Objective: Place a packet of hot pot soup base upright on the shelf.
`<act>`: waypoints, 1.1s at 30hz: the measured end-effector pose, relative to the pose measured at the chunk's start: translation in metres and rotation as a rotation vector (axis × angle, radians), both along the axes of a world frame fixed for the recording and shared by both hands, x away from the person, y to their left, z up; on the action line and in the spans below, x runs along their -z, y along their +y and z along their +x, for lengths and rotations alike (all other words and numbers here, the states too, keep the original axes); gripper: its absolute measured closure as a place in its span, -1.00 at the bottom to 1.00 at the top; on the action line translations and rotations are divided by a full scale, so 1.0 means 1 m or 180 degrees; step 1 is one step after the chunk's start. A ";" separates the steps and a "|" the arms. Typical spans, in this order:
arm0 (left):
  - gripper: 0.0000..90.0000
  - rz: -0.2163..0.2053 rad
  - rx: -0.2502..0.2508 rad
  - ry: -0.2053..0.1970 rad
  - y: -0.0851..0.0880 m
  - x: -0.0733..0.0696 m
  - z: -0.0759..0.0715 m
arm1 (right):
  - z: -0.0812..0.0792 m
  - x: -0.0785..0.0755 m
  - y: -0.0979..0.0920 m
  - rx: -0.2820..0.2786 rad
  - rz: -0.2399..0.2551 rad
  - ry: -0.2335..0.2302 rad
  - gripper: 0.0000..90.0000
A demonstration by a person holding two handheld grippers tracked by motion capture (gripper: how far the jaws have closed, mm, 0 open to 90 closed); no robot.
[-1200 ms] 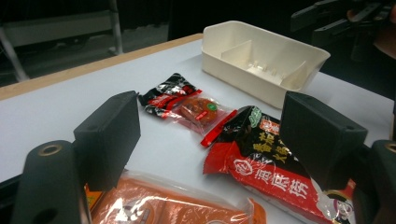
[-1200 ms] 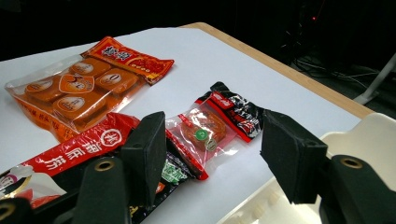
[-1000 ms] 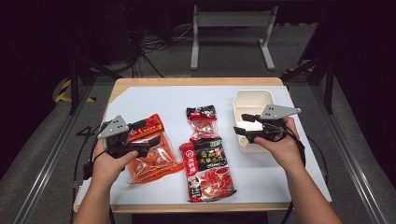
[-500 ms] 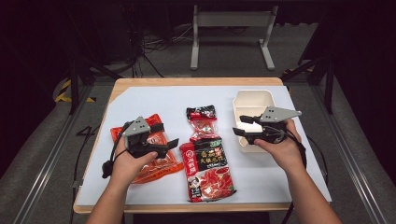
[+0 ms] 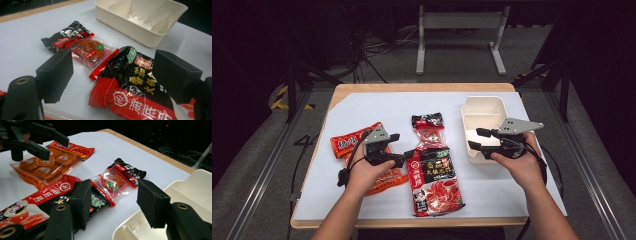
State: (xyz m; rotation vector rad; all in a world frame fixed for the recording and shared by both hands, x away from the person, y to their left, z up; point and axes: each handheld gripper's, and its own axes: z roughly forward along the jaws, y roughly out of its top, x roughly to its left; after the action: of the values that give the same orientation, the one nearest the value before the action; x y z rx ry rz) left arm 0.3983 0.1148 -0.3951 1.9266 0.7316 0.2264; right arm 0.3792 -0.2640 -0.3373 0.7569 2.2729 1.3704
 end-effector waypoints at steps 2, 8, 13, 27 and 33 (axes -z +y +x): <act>-0.48 0.0038 0.0007 0.0027 -0.003 0.006 0.003 | -0.001 0.000 -0.001 0.0016 -0.0011 -0.0001 0.05; -0.25 0.0042 0.0060 0.0206 -0.004 0.021 0.009 | -0.004 0.000 -0.003 0.0059 -0.0021 0.0070 0.06; -0.24 0.0219 0.0066 0.0357 -0.008 0.026 0.010 | -0.004 0.000 -0.005 0.0078 -0.0026 0.0097 0.07; -0.10 0.0612 0.0075 0.0707 -0.023 0.037 0.014 | -0.003 0.002 -0.002 0.0075 -0.0074 0.0167 0.06; -0.04 0.0752 0.0069 0.0852 -0.028 0.043 0.013 | -0.003 0.003 -0.001 0.0073 -0.0138 0.0155 0.05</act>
State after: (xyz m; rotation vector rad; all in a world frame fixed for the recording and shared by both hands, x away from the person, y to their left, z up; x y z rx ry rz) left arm 0.4111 0.0867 -0.4385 2.2159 0.8911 0.0417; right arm 0.3766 -0.2646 -0.3402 0.8077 2.3159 1.3019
